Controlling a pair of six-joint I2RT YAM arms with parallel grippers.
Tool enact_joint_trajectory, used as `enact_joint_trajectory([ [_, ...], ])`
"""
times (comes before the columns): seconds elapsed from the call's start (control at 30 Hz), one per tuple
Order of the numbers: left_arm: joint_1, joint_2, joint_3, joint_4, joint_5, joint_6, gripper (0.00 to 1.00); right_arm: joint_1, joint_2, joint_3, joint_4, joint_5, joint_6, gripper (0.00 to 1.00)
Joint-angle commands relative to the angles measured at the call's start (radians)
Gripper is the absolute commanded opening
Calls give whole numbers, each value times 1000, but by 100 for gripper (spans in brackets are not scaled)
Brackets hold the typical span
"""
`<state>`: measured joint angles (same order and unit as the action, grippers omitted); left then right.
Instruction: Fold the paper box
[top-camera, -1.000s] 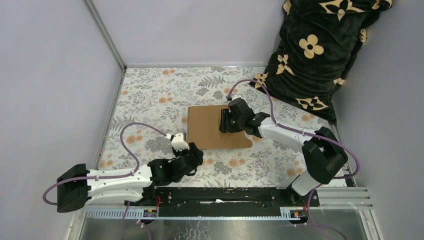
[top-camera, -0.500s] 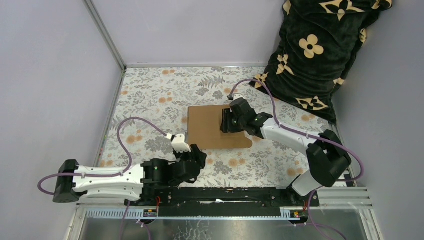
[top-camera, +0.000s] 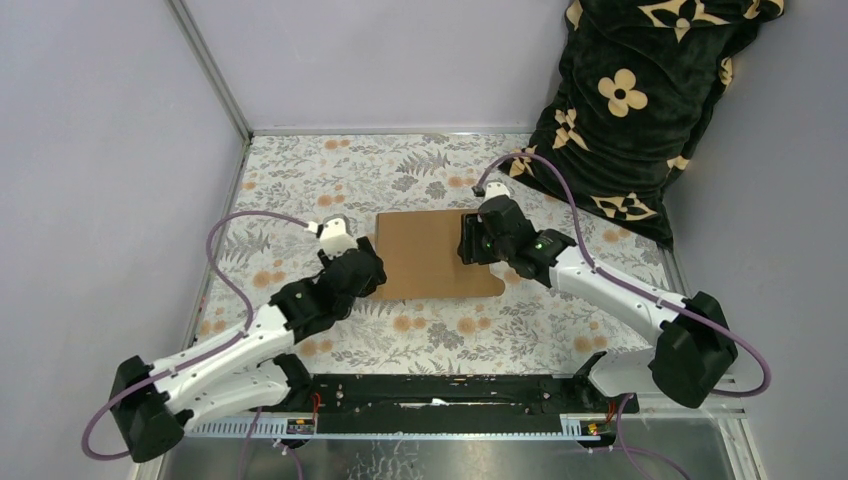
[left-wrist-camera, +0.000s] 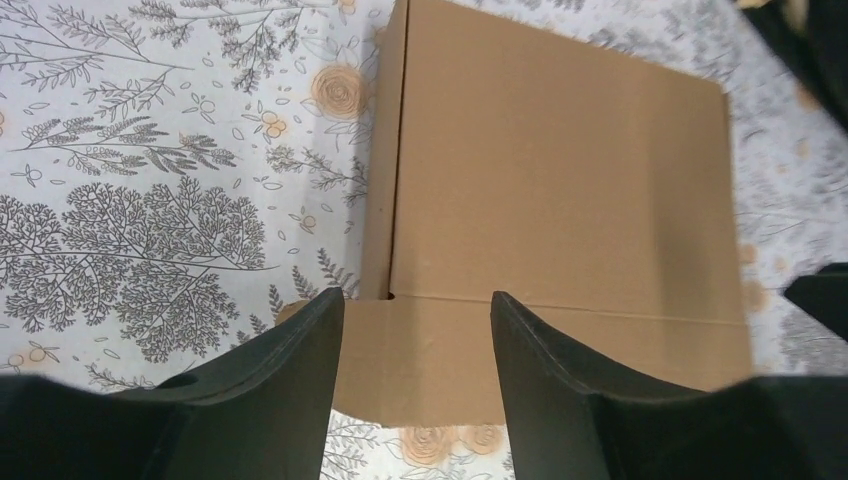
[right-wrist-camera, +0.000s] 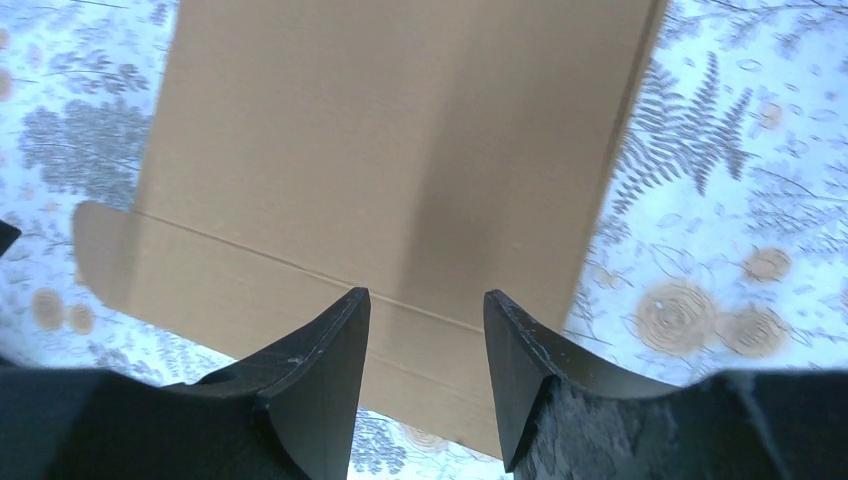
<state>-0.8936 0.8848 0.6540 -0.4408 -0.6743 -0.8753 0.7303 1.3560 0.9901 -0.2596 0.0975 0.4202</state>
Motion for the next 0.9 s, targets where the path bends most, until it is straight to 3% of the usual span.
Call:
enact_joint_trajectory([
  [0.0,74,82,-1,111,150,123,60,-3,-58,-26,-56,129,-44,53],
  [0.2,115,187,2,189,193,145,52,-5,-26,-3,-93,144,-67,53],
  [0.47,155,140,-69,225,173,132,48,-19,-14,-36,-79,153,-85,51],
  [0.87,201,258,-83,273,192,124,42,-43,47,-114,-25,120,-79,47],
])
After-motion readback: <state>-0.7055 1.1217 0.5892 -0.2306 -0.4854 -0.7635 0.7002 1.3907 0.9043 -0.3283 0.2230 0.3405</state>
